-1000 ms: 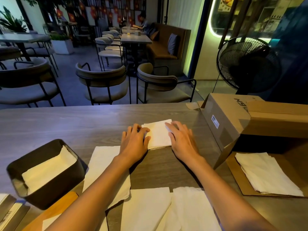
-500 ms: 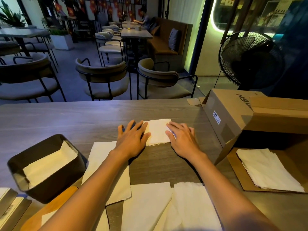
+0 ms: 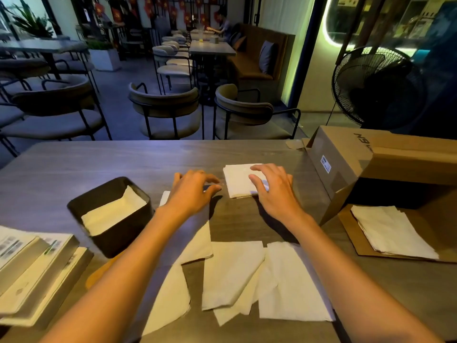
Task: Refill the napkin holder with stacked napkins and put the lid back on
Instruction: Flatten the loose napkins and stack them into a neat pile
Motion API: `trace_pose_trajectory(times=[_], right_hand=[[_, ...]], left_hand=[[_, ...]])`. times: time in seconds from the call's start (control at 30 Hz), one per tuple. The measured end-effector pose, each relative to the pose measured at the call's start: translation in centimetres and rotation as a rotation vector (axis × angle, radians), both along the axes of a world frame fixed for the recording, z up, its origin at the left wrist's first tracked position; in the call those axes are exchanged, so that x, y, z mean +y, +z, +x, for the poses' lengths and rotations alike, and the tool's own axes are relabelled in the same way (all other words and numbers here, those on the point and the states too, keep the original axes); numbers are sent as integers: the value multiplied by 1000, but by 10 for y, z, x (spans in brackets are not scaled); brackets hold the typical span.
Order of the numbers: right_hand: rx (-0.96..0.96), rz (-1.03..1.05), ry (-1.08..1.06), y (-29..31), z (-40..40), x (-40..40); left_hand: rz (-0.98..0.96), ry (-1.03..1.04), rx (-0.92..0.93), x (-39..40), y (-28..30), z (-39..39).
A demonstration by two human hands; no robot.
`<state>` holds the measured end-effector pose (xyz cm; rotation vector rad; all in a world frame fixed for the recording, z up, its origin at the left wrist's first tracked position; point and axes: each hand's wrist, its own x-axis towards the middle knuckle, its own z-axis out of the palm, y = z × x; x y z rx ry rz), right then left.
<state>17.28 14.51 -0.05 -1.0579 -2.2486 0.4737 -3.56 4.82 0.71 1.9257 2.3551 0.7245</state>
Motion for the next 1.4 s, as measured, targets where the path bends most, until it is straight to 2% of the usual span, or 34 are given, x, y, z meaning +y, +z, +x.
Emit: trace_pose_trajectory(times=[0.13, 0.3, 0.37, 0.5, 0.57, 0.7, 0.87, 0.93, 1.0, 1.07, 1.27, 1.4], right_hand=[[2, -97, 122, 7, -22, -38], [-155, -240, 41, 1, -47, -86], [-149, -318, 53, -4, -53, -98], [-120, -405, 67, -6, -54, -106], [-104, -416, 81, -5, -50, -105], [93, -463, 131, 9, -38, -100], [281, -415, 143, 33, -23, -87], [361, -462, 121, 41, -20, -81], [419, -489, 112, 50, -18, -76], [482, -506, 122, 56, -14, -72], [524, -455, 50, 57, -2, -58], [515, -395, -36, 48, 6, -43]], left_hand=[[-68, 38, -43, -30, 5, -7], [-233, 20, 47, -61, -8, -4], [-209, 17, 58, -67, -12, -1], [-95, 46, -40, -72, -19, 2], [-49, 61, -114, -73, -21, 4], [12, 166, -290, -69, -22, 4], [-105, 241, -361, -62, -13, 10], [-72, 201, -528, -61, -8, 16], [10, 129, -803, -61, 1, 25], [92, 62, -945, -60, 11, 29], [251, 3, -1117, -53, 29, 32], [232, 42, -1077, -44, 31, 33]])
